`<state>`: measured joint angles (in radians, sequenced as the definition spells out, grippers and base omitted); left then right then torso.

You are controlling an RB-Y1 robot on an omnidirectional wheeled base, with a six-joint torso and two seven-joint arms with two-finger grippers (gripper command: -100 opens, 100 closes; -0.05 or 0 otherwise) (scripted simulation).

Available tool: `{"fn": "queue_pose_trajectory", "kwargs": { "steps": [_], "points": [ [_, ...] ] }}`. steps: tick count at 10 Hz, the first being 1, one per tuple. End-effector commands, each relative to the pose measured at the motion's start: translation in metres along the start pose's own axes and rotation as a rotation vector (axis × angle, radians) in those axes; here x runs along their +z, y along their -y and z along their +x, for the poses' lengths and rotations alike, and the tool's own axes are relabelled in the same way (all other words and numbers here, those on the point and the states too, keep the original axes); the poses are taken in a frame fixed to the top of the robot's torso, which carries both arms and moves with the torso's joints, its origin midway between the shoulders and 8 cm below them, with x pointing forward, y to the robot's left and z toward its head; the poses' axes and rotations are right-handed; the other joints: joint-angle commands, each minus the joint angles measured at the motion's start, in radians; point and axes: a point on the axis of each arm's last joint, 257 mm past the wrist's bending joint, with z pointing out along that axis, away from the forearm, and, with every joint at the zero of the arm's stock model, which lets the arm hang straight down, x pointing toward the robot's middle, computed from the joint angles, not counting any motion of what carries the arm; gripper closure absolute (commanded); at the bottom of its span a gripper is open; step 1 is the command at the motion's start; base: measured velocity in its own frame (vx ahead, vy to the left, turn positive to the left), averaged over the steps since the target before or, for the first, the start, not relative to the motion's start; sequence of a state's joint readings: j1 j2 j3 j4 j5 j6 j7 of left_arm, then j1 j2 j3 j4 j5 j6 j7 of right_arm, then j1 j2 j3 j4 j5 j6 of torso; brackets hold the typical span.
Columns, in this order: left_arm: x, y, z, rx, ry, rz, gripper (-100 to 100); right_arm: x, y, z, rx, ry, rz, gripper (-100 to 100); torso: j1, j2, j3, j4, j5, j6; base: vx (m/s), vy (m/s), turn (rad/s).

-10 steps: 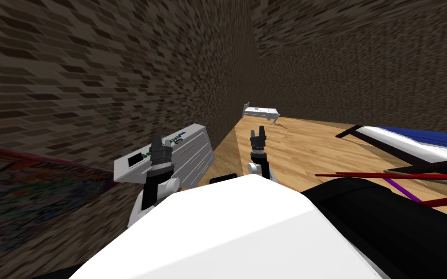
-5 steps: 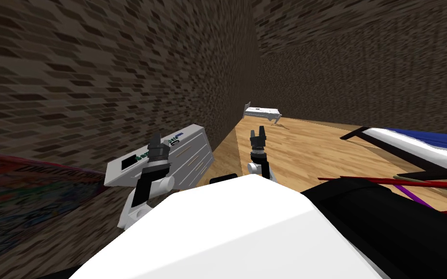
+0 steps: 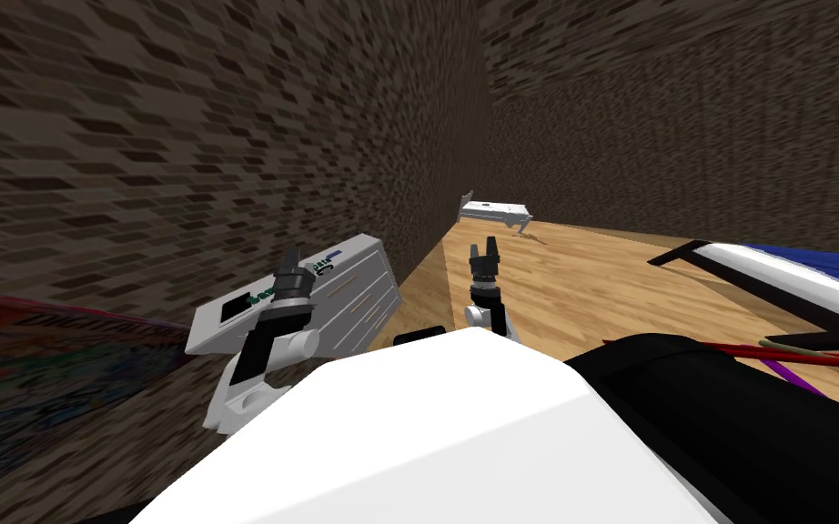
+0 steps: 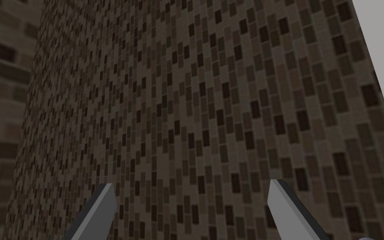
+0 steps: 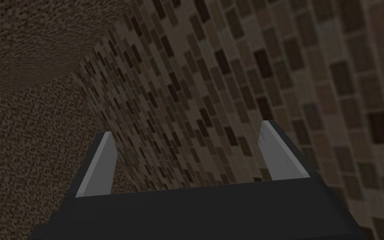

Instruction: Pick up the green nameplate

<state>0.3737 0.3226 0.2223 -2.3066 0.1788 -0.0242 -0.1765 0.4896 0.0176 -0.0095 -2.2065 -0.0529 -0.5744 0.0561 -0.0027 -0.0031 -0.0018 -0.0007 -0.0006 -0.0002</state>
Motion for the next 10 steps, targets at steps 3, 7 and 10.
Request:
{"fn": "queue_pose_trajectory", "kwargs": {
  "steps": [3, 7, 10],
  "points": [
    [0.011, -0.021, -0.013, 0.007, -0.017, -0.086, -100, 0.000, 0.000, 0.000, 0.000, 0.000, 0.000, 0, -0.001, -0.001, -0.001, 0.000, 0.000, 0.000, 0.058, -0.069, 0.055],
    [0.016, -0.037, -0.021, 0.010, -0.031, -0.160, -100, 0.000, 0.000, 0.000, 0.000, 0.000, 0.000, 0, 0.000, 0.000, 0.000, 0.000, 0.000, 0.000, 0.035, -0.042, 0.033],
    [0.021, -0.047, -0.030, 0.012, -0.042, -0.217, -100, 0.000, 0.000, 0.000, 0.000, 0.000, 0.000, 0, 0.000, -0.001, -0.001, -0.001, 0.000, 0.000, 0.056, -0.046, 0.049]
  ]
}}
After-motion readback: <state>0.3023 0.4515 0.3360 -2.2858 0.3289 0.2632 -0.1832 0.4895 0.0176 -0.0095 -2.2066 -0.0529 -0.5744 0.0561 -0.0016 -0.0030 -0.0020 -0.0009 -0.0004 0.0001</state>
